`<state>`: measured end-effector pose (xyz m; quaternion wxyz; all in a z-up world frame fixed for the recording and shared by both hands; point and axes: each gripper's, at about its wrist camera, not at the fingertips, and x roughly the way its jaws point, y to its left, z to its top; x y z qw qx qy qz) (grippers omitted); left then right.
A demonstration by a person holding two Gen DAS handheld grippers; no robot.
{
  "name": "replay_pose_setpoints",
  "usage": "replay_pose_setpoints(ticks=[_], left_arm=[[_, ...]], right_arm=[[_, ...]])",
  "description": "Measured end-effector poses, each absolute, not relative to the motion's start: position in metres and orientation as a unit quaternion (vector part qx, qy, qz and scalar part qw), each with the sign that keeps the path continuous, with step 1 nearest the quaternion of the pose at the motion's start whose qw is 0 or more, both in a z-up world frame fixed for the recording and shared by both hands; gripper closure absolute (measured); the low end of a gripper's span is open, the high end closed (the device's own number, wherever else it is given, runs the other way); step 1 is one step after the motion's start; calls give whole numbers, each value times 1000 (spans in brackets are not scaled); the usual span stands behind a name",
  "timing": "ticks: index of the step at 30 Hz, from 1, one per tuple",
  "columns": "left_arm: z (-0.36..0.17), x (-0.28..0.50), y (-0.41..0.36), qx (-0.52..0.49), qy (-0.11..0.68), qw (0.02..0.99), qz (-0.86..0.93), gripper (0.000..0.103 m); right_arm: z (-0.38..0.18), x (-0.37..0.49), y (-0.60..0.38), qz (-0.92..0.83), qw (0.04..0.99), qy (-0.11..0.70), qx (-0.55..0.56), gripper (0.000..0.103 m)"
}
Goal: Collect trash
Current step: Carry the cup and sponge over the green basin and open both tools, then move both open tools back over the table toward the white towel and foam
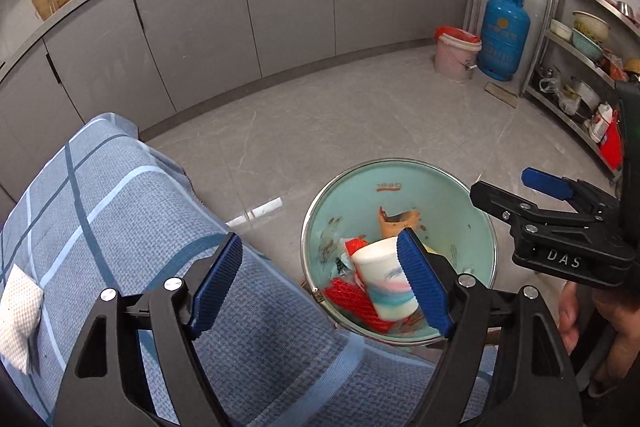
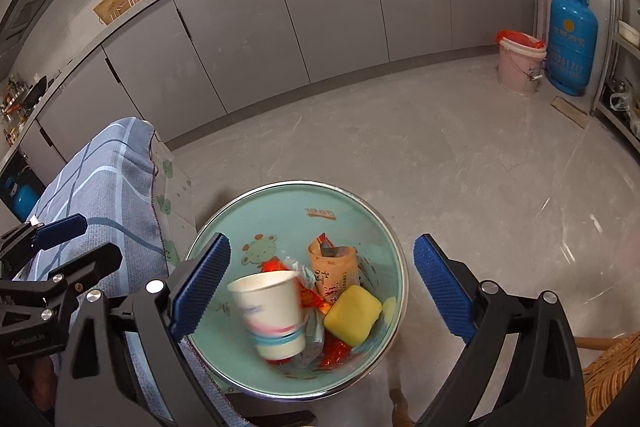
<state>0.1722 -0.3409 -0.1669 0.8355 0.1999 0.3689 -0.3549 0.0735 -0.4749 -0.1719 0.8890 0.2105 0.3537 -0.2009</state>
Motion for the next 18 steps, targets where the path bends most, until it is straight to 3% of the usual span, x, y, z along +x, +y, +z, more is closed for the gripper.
replay_pose_setpoints(ticks=[18], left_arm=[[-159, 172, -325, 184, 369, 844, -343, 21]], right_arm=[[-162, 76, -454, -197, 893, 358, 189, 12]])
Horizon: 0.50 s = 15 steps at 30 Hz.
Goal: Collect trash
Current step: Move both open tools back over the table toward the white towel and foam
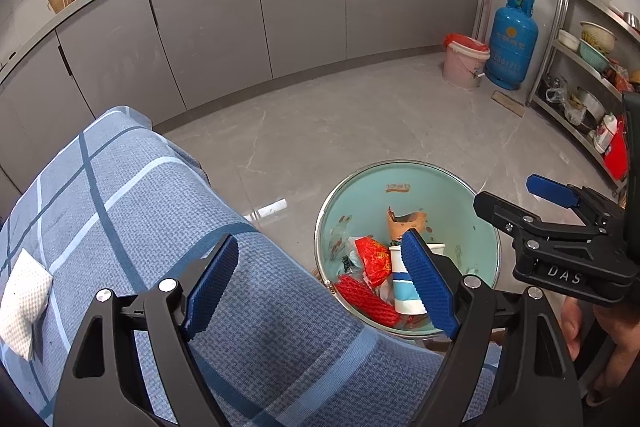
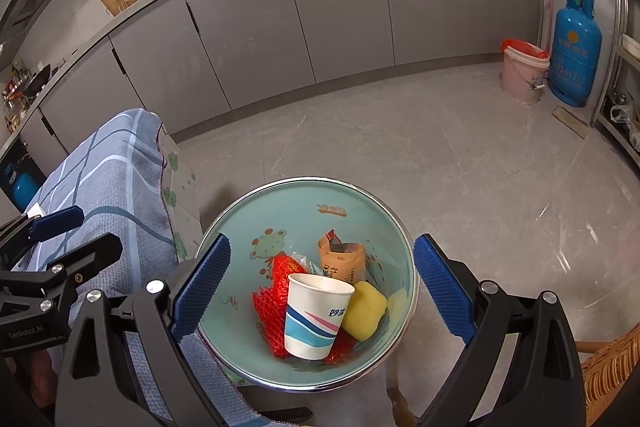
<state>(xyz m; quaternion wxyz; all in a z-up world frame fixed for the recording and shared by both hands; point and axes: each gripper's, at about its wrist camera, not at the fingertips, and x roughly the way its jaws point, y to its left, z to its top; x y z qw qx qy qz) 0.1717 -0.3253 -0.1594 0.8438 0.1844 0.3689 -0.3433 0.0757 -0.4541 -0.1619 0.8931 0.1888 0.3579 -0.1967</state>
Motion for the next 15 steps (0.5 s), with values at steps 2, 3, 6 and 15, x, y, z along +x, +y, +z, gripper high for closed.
replay_pose_setpoints(ticks=[2, 3, 6, 15], left_arm=[[-159, 172, -322, 183, 370, 844, -342, 20], [-159, 172, -321, 183, 370, 845, -341, 20], [-157, 173, -315, 180, 371, 846, -337, 20], [-148, 175, -291, 167, 369, 854, -326, 19]], right_arm=[[-160, 76, -451, -195, 894, 358, 186, 12], [-159, 77, -449, -194, 895, 358, 184, 13], [-158, 78, -445, -191, 895, 361, 182, 17], [-146, 84, -421, -179, 900, 361, 168, 22]])
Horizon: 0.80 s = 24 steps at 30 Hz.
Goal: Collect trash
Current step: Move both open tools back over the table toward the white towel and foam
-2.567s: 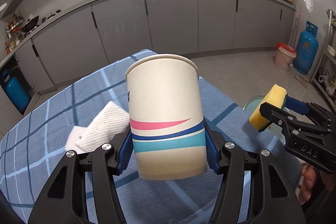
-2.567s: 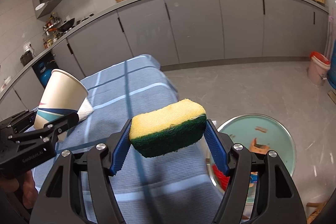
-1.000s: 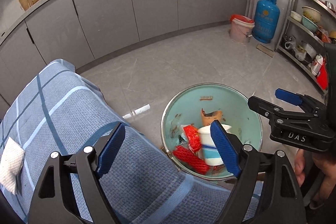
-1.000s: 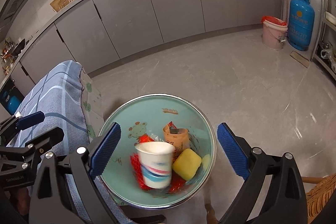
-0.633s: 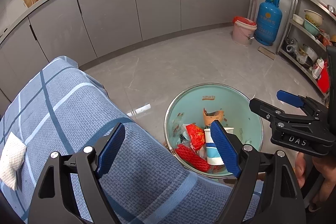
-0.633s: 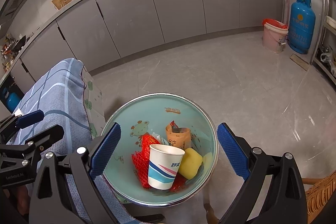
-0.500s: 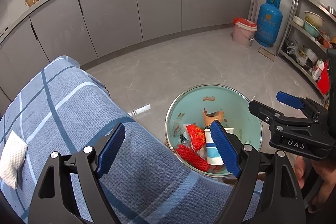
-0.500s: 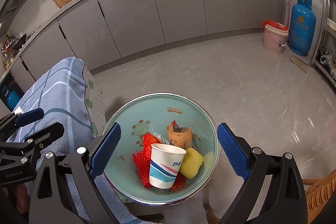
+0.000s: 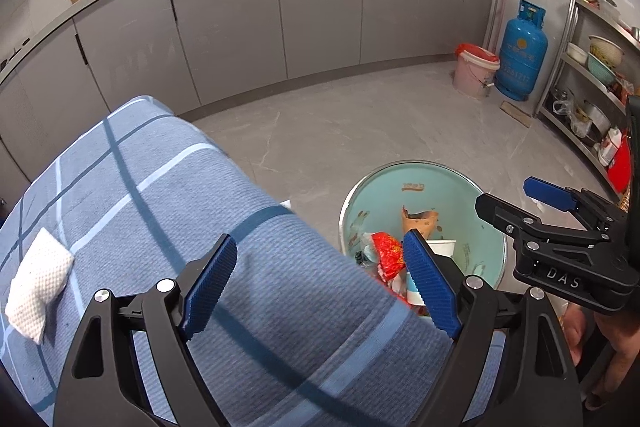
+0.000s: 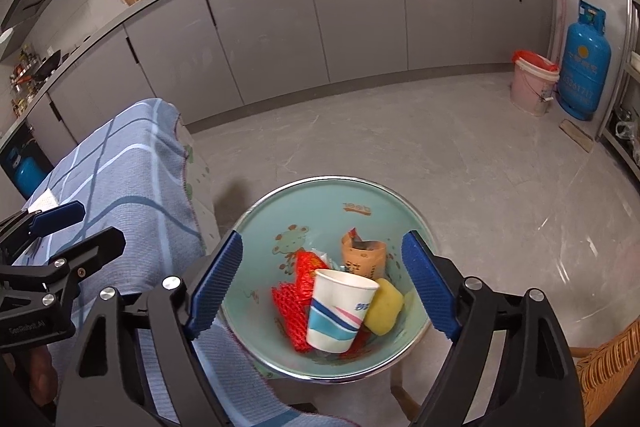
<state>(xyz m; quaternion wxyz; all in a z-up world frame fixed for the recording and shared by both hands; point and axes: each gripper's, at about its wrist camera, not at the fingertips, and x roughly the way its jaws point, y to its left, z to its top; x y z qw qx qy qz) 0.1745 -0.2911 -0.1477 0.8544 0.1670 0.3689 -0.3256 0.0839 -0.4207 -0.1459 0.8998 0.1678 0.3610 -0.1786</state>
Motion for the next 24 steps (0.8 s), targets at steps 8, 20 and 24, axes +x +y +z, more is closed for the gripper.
replay_pose_setpoints(ticks=[8, 20, 24], left_arm=[[-141, 183, -251, 147, 372, 866, -300, 16], [-137, 204, -177, 100, 381, 885, -246, 12], [-136, 209, -157, 90, 381, 890, -233, 12]], right_arm=[[-133, 100, -387, -153, 908, 360, 152, 22], [-121, 128, -328, -108, 916, 366, 121, 22], [-118, 137, -311, -92, 918, 368, 112, 22]])
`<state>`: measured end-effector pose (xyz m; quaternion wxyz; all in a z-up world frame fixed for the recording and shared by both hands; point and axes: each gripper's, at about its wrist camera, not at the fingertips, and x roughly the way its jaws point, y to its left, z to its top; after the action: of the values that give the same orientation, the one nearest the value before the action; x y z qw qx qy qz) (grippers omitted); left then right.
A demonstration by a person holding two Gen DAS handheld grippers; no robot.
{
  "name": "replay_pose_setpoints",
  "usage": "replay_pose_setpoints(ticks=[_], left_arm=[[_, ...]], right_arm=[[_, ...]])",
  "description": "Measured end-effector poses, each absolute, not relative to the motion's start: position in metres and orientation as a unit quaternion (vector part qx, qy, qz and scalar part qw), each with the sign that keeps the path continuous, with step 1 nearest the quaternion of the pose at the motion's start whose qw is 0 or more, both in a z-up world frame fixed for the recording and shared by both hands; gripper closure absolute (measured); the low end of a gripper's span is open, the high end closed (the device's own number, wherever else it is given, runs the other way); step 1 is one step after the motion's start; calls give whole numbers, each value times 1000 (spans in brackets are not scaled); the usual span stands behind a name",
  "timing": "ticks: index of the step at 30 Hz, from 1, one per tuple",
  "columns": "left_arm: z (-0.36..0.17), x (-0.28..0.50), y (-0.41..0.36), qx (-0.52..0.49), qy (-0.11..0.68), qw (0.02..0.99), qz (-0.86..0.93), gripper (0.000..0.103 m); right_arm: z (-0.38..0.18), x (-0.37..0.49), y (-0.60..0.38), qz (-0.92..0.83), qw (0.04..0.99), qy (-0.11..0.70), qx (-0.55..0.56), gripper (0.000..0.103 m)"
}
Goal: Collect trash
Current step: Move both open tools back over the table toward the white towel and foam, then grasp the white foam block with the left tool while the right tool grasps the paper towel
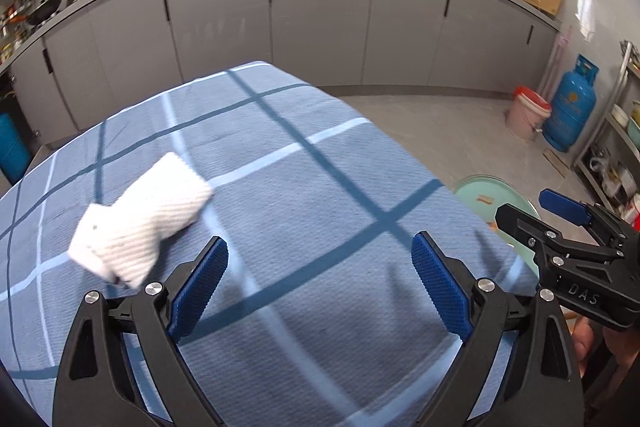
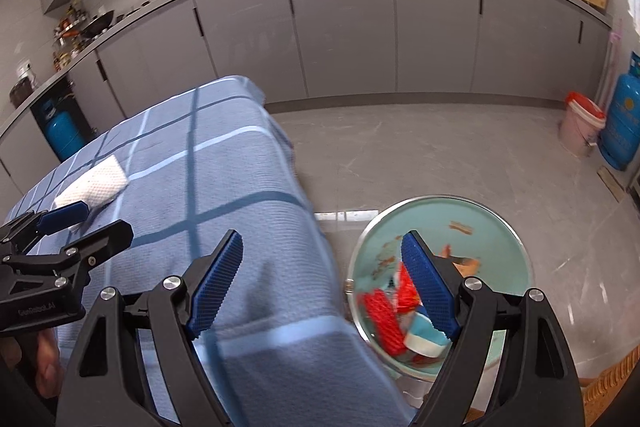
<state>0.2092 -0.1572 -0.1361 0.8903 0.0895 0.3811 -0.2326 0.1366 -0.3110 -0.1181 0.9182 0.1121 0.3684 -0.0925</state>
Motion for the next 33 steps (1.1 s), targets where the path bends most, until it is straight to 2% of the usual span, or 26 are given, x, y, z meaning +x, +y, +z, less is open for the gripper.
replay_pose_setpoints(ticks=[7, 17, 33], left_arm=[[-134, 214, -124, 78, 375, 901, -204, 12], [-124, 232, -37, 66, 359, 925, -103, 12], [-138, 271, 76, 4, 381, 924, 22, 11]], right_arm=[[-114, 149, -282, -68, 920, 371, 104, 22], [-104, 182, -236, -22, 925, 367, 97, 22], [-95, 259, -129, 47, 920, 378, 94, 22]])
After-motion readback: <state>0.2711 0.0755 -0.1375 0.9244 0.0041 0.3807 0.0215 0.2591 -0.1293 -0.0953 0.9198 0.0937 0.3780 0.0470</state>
